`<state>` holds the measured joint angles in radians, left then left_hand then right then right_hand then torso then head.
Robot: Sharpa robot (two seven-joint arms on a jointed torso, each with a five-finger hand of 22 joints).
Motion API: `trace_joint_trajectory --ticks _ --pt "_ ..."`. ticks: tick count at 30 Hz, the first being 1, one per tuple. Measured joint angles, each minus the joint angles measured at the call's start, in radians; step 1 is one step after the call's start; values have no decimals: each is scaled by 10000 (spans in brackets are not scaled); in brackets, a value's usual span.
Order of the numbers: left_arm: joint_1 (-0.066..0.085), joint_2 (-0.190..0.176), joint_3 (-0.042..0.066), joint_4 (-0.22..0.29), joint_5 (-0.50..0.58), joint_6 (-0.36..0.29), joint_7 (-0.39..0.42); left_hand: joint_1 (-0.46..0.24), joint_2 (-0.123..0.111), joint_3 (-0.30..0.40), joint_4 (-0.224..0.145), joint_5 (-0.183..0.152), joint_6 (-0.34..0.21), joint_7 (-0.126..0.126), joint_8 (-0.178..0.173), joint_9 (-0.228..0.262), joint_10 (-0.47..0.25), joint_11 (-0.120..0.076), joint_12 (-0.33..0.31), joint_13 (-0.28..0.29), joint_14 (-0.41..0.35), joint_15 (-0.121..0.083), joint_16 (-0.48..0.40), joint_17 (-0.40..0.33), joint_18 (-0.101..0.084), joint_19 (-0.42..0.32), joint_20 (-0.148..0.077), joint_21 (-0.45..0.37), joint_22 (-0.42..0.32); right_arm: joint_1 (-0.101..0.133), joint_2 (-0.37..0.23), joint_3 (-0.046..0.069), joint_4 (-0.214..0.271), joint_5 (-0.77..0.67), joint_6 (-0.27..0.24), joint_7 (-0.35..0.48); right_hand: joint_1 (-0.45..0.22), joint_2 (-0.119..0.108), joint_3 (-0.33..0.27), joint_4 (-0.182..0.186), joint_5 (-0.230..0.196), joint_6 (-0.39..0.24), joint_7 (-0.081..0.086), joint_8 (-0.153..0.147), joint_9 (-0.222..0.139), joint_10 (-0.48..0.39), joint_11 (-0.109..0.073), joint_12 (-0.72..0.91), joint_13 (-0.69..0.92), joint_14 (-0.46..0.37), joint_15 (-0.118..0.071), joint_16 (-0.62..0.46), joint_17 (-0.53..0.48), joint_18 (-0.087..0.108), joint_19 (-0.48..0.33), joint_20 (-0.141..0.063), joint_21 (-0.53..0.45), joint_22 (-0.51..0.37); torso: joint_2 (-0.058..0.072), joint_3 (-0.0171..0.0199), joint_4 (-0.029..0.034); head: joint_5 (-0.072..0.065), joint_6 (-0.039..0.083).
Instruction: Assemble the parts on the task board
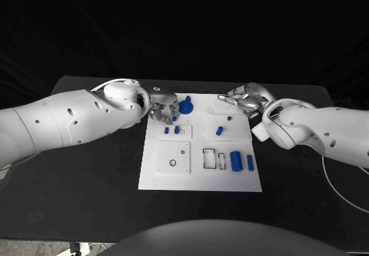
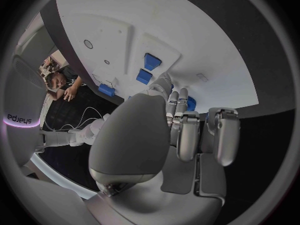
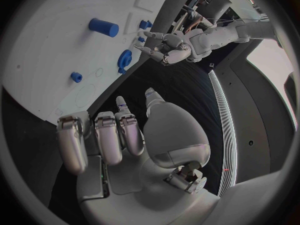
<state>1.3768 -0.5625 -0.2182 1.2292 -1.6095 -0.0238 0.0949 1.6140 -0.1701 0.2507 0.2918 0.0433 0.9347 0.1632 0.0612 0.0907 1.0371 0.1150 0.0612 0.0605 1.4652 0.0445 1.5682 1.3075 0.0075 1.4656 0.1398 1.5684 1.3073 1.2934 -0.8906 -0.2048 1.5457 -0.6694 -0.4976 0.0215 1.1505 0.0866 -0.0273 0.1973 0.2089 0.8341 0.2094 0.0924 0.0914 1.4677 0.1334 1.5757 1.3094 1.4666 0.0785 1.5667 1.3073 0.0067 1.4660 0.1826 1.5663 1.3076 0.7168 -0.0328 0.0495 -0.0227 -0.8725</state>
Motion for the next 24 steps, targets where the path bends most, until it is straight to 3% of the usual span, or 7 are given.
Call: trace_joint_trajectory --ticks 7,10,12,18,22,24 --pt "0 -256 14 155 155 -553 43 -275 -116 -259 6 0 -366 78 0 -110 -254 59 0 12 3 3 -2 0 0 4 4 0 0 0 -6 0 -3 0 2 -6 0 0 0 0 0 0 0 0 0 0 0 0 0 0 0 0 0 0 0 0 0 -1 1 -1 1 5 0" --pt "0 -408 24 229 325 -876 100 -371 -212 -438 2 0 -1248 132 0 -263 -491 98 0 11 36 36 -63 -1 1 1 72 0 0 0 -9 0 -6 1 3 -7 0 0 0 0 0 0 0 0 -1 0 0 0 0 0 0 0 0 0 0 0 0 -1 1 -1 0 -2 0" --pt "2 -526 32 273 481 -1104 176 -369 -209 -498 2 0 -1439 133 0 -281 -491 98 0 11 36 36 -63 -1 0 1 72 0 0 0 -13 0 -9 1 3 -7 0 0 0 0 0 0 0 0 -1 0 0 0 0 0 0 0 0 0 0 0 0 -1 1 -1 2 -12 0" --pt "11 -899 126 373 1198 -1773 543 -596 -311 -761 18 0 -1393 190 0 -267 -528 64 0 37 36 36 -236 -1 -1 1 72 0 0 -1 -32 0 -9 1 -3 -8 0 0 0 0 0 0 0 0 -1 0 0 0 0 0 0 0 1 0 0 0 0 -1 1 -1 7 -18 0" --pt "14 -1120 152 433 1961 -2264 879 -1073 -81 -837 44 0 -737 248 159 -166 -235 148 153 65 -4 75 -273 -1 0 0 143 0 0 -1 -46 0 2 2 -15 -7 85 85 -42 -42 0 0 0 0 -2 -36 36 0 0 0 0 0 8 0 0 73 0 -2 0 2 8 -10 0" --pt "17 -1222 148 465 2468 -2621 1080 -1320 167 -804 11 0 -450 211 282 -117 42 111 279 96 -3 75 -267 -2 -1 1 143 0 0 -1 -62 0 13 2 -32 4 94 94 -73 -12 0 79 6 55 30 -36 36 0 0 0 0 0 8 0 1 73 0 -1 -2 5 12 -10 0"
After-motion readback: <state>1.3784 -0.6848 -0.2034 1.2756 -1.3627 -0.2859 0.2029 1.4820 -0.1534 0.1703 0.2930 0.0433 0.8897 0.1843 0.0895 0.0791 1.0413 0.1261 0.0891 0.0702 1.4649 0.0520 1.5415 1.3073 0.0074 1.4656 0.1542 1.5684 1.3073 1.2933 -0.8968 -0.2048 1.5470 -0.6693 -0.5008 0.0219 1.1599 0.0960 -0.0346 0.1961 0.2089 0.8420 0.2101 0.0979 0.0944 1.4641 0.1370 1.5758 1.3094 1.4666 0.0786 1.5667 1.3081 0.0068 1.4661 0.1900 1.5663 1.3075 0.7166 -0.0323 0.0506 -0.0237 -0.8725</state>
